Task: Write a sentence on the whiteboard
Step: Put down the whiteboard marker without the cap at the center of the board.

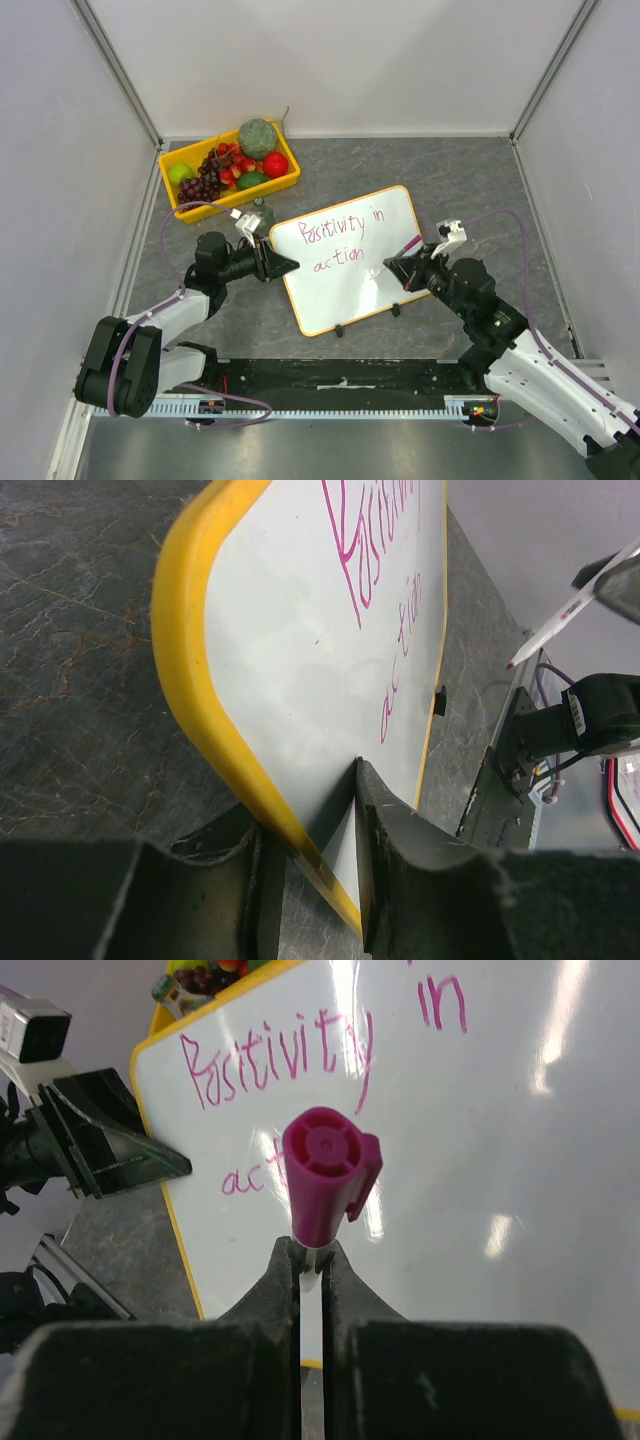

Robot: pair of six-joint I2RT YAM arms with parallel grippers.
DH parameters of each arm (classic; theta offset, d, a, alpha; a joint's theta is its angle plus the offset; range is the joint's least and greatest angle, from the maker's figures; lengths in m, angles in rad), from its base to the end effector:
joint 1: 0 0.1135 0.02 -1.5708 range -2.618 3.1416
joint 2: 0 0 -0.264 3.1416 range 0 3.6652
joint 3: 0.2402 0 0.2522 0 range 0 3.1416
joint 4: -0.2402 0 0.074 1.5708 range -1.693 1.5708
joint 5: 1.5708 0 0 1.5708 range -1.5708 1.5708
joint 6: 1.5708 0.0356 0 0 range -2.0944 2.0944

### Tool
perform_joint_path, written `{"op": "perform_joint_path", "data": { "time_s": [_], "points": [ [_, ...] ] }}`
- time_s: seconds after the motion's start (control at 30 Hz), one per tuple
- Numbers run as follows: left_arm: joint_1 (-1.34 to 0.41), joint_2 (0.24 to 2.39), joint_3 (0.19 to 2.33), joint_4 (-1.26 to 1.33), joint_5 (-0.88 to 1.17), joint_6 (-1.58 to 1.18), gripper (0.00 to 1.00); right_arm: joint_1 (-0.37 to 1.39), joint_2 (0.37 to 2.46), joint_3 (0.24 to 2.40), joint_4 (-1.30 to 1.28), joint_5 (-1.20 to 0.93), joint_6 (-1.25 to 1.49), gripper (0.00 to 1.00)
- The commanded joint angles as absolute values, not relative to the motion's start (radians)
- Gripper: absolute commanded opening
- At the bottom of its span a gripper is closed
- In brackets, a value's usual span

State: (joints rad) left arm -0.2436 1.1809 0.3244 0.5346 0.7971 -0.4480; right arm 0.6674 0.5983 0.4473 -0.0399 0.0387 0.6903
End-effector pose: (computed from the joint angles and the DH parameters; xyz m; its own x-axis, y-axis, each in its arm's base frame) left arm 0.2066 -0.0776 0.1806 -0.6350 -0.1541 -0.7570 0.6125 0.4968 -0.6149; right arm 0.1270 0.0983 0.2639 -0.4897 0.4242 -0.7617 -0.3590 0.6981 0.6195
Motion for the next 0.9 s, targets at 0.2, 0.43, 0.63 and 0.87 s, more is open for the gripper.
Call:
{"op": "perform_joint_path", "data": {
  "time_s": [0.2, 0.43, 0.63, 0.87],
  "points": [
    [-0.258, 1.189, 0.327, 0.515, 0.796, -0.376, 0.02, 0.664, 0.445, 0.342, -0.313, -0.08, 0.873, 0.0],
    [-0.258, 1.177, 0.327, 0.515, 0.793, -0.377, 0.02, 0.664, 0.313, 0.288, -0.475, -0.118, 0.927, 0.0],
    [-0.258, 1.131, 0.322, 0.486, 0.769, -0.371, 0.08, 0.664, 0.281, 0.252, -0.563, -0.132, 0.948, 0.0],
    [-0.258, 1.025, 0.328, 0.437, 0.73, -0.4, 0.35, 0.664, 0.267, 0.206, -0.584, -0.138, 0.973, 0.01]
  ]
}}
